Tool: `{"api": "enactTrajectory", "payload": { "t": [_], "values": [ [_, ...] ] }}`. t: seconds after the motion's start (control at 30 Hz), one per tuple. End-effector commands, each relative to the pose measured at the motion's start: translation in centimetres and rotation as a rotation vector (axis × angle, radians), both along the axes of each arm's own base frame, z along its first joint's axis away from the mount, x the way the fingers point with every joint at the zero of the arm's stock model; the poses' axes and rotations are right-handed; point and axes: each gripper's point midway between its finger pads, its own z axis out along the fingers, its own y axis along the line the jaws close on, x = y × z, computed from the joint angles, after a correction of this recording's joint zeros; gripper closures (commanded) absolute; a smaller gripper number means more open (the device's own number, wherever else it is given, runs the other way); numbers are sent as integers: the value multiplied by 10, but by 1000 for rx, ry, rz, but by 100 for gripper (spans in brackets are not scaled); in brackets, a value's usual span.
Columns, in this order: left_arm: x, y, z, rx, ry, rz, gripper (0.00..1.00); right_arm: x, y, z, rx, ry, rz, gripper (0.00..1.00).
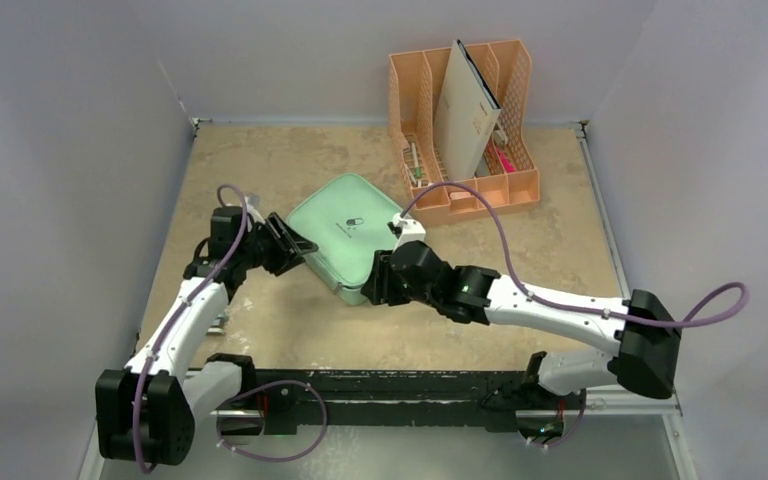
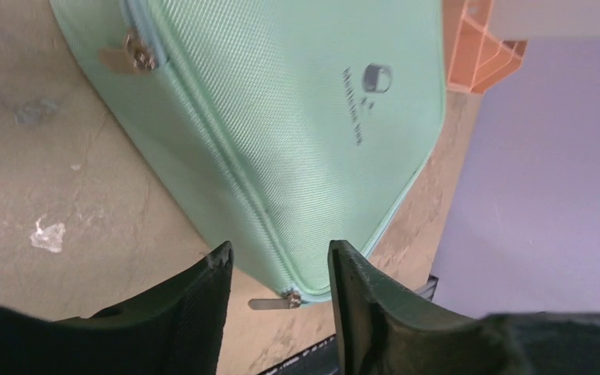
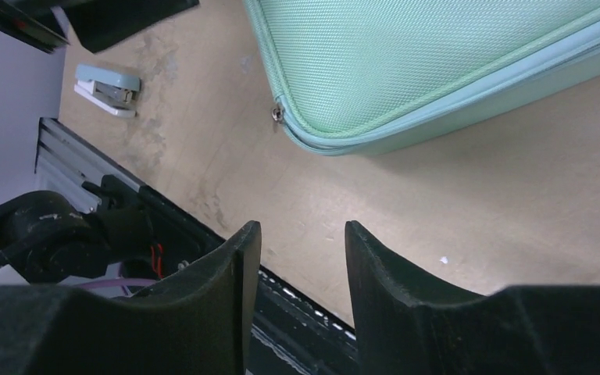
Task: Organize the medicine kit
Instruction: Zip the medicine box at the center of the board.
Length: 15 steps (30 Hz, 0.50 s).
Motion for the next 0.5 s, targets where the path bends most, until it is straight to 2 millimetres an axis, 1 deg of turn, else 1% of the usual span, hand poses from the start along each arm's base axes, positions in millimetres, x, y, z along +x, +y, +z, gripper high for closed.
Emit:
{"api": "enactTrajectory", "payload": {
  "t": [0.0,0.03,0.07,0.17,0.37,0.47],
  "values": [
    [22,14,36,114,-147,14,49,9,22,2,80,-26,-90,57],
    [24,13,37,126,-152,-5,47,8,26,-2,79,-22,-95,61],
    [27,11,44,129,-164,-30,47,6,32,-4,82,-20,-96,62],
    [34,5,43,137,-147,-102,46,5,44,-13,66,-17,-115,63],
    [36,-1,25,144,-82,-188,46,8,55,-37,53,29,-207,55],
    [35,-2,19,137,-63,-204,47,10,68,-38,89,21,-209,55]
  ]
}}
